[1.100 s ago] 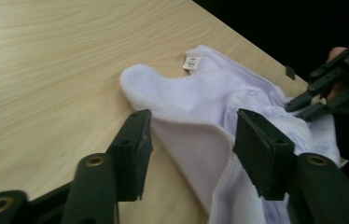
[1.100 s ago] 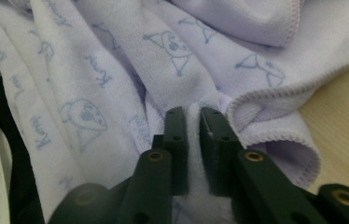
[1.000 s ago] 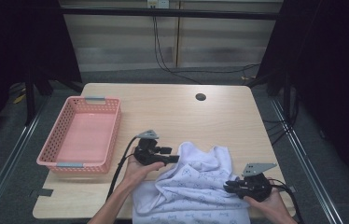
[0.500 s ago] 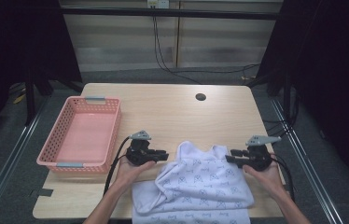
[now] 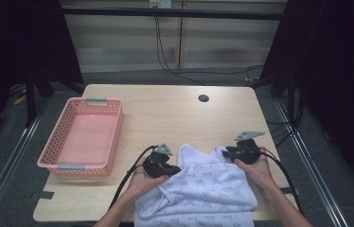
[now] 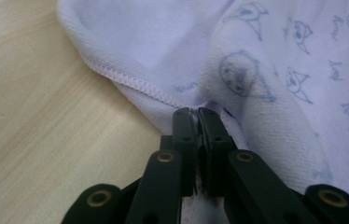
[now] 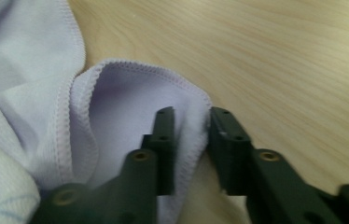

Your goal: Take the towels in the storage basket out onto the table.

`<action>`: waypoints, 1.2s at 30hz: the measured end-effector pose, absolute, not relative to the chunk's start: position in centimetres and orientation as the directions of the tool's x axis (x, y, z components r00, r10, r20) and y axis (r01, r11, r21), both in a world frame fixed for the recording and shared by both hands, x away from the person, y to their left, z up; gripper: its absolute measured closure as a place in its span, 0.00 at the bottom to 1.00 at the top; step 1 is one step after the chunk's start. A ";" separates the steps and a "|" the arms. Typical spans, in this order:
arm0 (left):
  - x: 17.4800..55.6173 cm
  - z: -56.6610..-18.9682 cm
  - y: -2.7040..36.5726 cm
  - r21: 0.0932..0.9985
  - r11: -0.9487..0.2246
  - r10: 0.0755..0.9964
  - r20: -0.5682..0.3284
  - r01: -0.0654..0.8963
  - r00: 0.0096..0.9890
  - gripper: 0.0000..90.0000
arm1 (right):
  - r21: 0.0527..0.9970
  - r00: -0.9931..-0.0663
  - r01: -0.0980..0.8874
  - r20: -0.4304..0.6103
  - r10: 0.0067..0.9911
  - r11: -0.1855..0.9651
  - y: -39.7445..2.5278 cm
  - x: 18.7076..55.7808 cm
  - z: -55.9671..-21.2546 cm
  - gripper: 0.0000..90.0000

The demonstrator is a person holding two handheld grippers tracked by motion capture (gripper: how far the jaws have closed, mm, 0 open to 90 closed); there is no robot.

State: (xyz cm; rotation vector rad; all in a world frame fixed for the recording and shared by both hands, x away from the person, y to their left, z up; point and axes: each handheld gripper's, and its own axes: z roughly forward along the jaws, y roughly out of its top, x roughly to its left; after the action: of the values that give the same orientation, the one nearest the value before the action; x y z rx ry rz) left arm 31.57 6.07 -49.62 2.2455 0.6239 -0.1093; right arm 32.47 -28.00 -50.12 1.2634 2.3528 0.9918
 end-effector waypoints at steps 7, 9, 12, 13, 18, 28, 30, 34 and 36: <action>30.0 -47.7 10.7 0.709 -0.497 0.470 -0.265 0.501 0.842 0.98 | 0.733 -0.510 0.611 0.076 0.857 0.299 -30.4 31.4 -48.8 0.96; 29.7 -47.8 12.1 0.698 -0.500 0.497 -0.253 0.512 0.830 0.98 | 0.746 -0.484 0.611 0.085 0.871 0.266 -31.2 31.4 -48.6 0.96; 29.7 -48.3 13.7 0.690 -0.468 0.539 -0.274 0.553 0.797 0.92 | 0.729 -0.480 0.627 0.083 0.873 0.275 -31.4 31.3 -48.8 0.96; 29.7 -48.3 13.7 0.690 -0.468 0.539 -0.274 0.553 0.797 0.85 | 0.729 -0.480 0.627 0.083 0.873 0.275 -31.4 31.3 -48.8 0.96; 31.1 -47.1 14.0 0.754 -0.378 0.553 -0.282 0.537 0.784 0.66 | 0.731 -0.487 0.622 0.080 0.870 0.281 -31.4 31.4 -48.8 0.96; 36.4 -49.0 12.3 0.728 -0.345 0.645 -0.275 0.592 0.713 0.51 | 0.731 -0.467 0.635 0.109 0.877 0.248 -32.9 31.1 -49.0 0.96; 37.0 -49.6 12.1 0.726 -0.340 0.658 -0.269 0.597 0.703 0.51 | 0.730 -0.478 0.633 0.106 0.872 0.258 -32.7 31.2 -49.2 0.96; 38.0 -50.3 11.7 0.713 -0.372 0.670 -0.238 0.595 0.704 0.63 | 0.727 -0.488 0.634 0.112 0.866 0.263 -32.5 31.5 -49.4 0.95; 38.0 -50.3 11.7 0.718 -0.360 0.659 -0.256 0.596 0.707 0.84 | 0.727 -0.490 0.635 0.118 0.863 0.262 -32.4 31.5 -49.3 0.95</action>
State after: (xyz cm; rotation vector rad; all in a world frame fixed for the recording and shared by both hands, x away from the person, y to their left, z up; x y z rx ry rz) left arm 38.03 11.74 -50.33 2.0666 0.9548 0.0947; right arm 31.49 -32.44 -49.34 1.3783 2.2338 1.0655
